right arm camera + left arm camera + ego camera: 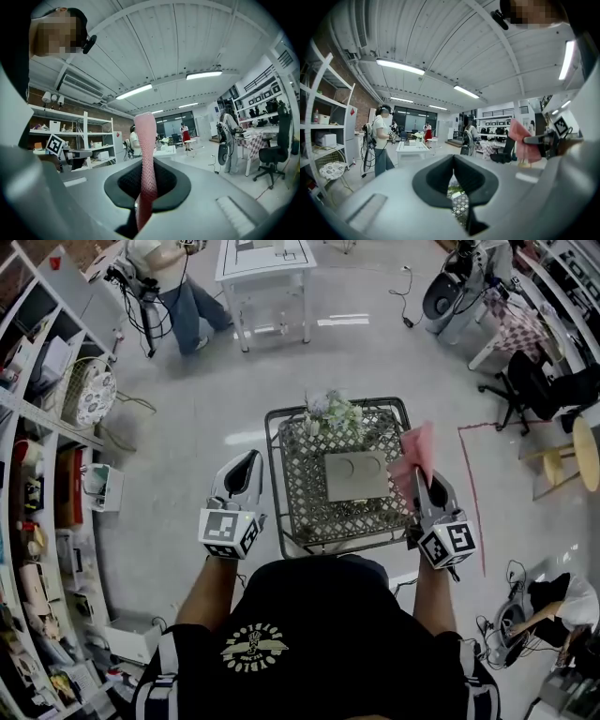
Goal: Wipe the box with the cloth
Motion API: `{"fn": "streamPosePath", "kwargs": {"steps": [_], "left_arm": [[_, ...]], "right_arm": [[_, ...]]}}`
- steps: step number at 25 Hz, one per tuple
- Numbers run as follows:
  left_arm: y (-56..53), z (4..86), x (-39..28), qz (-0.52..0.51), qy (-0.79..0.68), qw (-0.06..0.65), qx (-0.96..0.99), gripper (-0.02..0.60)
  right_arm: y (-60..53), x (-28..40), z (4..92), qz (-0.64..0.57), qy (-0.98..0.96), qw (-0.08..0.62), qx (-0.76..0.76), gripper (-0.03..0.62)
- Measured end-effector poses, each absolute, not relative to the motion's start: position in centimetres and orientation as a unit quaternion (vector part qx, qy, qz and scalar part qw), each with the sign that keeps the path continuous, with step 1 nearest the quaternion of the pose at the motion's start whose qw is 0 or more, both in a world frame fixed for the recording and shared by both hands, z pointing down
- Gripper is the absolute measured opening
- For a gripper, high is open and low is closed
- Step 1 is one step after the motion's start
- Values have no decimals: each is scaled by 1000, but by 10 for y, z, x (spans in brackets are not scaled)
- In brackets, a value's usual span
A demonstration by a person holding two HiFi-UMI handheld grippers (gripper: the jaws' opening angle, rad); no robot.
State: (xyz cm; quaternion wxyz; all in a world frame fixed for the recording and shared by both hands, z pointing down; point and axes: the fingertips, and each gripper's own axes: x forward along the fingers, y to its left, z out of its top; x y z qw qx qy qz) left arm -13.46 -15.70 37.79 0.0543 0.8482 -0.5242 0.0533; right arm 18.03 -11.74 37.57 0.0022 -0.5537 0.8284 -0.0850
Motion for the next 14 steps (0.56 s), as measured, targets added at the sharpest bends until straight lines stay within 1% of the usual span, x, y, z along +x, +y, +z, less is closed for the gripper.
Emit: {"fn": "streamPosePath", "kwargs": {"steps": [14], "left_arm": [[-144,374,-89,62,-570,41,818,0]], "right_arm": [[-139,224,383,-88,861,3,-501,17]]}}
